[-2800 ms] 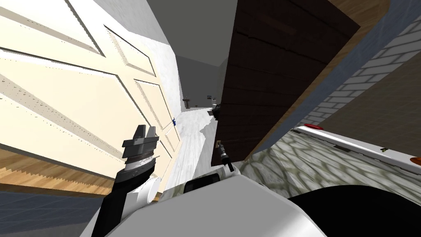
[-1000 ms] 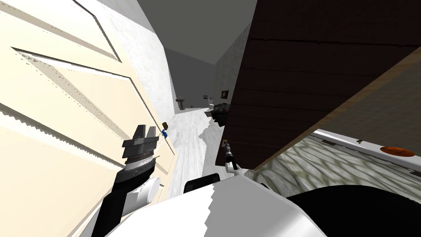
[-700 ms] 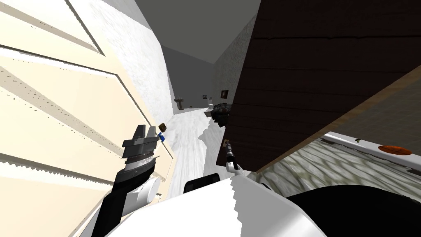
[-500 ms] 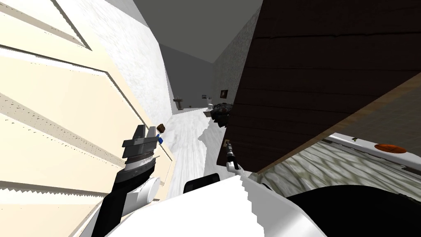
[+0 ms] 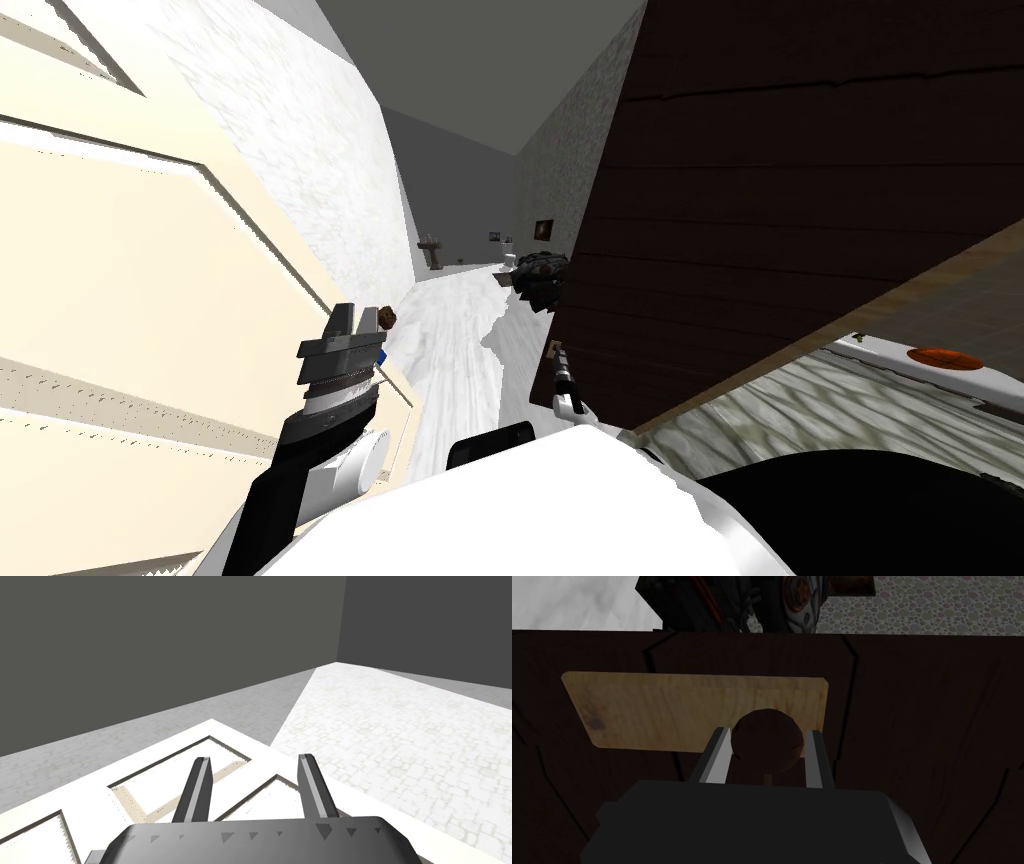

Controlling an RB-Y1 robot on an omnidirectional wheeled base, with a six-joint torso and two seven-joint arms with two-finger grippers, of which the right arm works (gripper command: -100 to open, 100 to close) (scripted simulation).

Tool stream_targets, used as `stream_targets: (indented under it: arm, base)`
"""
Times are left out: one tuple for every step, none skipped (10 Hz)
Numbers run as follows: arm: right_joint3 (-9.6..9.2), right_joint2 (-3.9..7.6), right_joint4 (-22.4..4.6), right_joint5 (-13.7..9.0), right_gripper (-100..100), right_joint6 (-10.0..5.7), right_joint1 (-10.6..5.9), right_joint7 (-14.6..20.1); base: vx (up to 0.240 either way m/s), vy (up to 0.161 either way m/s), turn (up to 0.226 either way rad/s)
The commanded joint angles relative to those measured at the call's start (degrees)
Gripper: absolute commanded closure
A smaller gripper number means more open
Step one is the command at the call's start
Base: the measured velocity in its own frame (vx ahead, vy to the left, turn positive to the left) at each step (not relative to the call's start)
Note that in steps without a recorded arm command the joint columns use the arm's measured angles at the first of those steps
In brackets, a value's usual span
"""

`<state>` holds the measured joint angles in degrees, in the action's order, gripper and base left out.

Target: Push the door open

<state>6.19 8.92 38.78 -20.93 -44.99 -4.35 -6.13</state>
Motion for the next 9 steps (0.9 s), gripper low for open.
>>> stream_targets:
  arm:
    - [1.11, 0.24, 0.07, -0.63, 100, -0.39, -0.16, -0.48]
    - [1.77, 0.33, -0.05, -1.04, 100, -0.47, -0.11, -0.73]
    - [2.42, 0.42, -0.17, -1.45, 100, -0.56, -0.07, -0.97]
    - [3.06, 0.50, -0.28, -1.85, 100, -0.64, -0.03, -1.21]
    - [3.65, 0.58, -0.39, -2.23, 100, -0.72, 0.02, -1.44]
    - [4.19, 0.66, -0.48, -2.57, 100, -0.79, 0.05, -1.64]
    - [4.66, 0.72, -0.57, -2.86, 100, -0.85, 0.09, -1.82]
    - [5.16, 0.79, -0.66, -3.17, 100, -0.92, 0.12, -2.01]
    - [5.41, 0.82, -0.70, -3.33, 100, -0.95, 0.14, -2.10]
  base:
    - [0.193, 0.017, -0.043]
    - [0.201, 0.039, -0.061]
    - [0.180, 0.022, -0.057]
    - [0.199, -0.004, -0.049]
    - [0.205, 0.040, -0.050]
    - [0.190, 0.047, -0.056]
    - [0.187, 0.018, -0.041]
    - [0.205, -0.009, -0.047]
    - [0.190, 0.016, -0.042]
